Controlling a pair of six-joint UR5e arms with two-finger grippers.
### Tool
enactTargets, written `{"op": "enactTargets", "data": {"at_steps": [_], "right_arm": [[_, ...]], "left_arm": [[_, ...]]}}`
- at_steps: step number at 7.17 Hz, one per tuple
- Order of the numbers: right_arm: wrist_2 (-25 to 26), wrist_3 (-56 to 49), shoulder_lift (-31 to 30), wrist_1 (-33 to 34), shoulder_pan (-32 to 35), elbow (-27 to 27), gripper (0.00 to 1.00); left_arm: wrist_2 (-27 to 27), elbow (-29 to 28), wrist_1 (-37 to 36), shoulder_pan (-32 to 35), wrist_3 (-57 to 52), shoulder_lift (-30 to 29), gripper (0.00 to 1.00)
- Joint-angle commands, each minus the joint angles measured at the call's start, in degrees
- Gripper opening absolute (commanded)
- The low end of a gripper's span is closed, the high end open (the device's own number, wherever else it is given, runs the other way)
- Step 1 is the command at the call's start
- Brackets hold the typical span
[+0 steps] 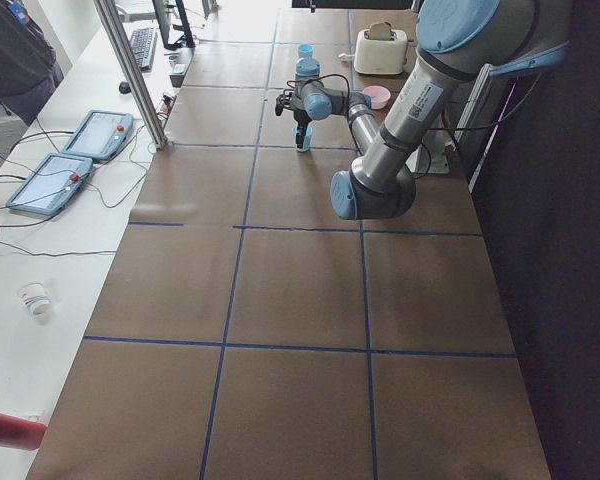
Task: Stack blue cups with both arms
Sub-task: 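Open the left gripper, release the cup upright, and withdraw the left arm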
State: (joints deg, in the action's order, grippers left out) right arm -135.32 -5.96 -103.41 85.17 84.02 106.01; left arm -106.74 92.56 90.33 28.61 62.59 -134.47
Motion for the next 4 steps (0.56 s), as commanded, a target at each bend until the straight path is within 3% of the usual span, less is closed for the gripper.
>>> {"op": "enactTargets", "data": {"at_steps": [1, 4], "right_arm": [[-0.2, 0.1, -0.1, 0.0, 0.0, 0.1, 1.0], [-0.2, 0.2, -0.2, 0.0, 0.0, 0.0, 1.0]], "left_arm": [[-6.0, 13.0, -11.5, 6.4, -9.7, 6.8, 1.0], [-11.7, 23.5, -11.5, 20.1, -31.5, 26.6, 1.0]]}}
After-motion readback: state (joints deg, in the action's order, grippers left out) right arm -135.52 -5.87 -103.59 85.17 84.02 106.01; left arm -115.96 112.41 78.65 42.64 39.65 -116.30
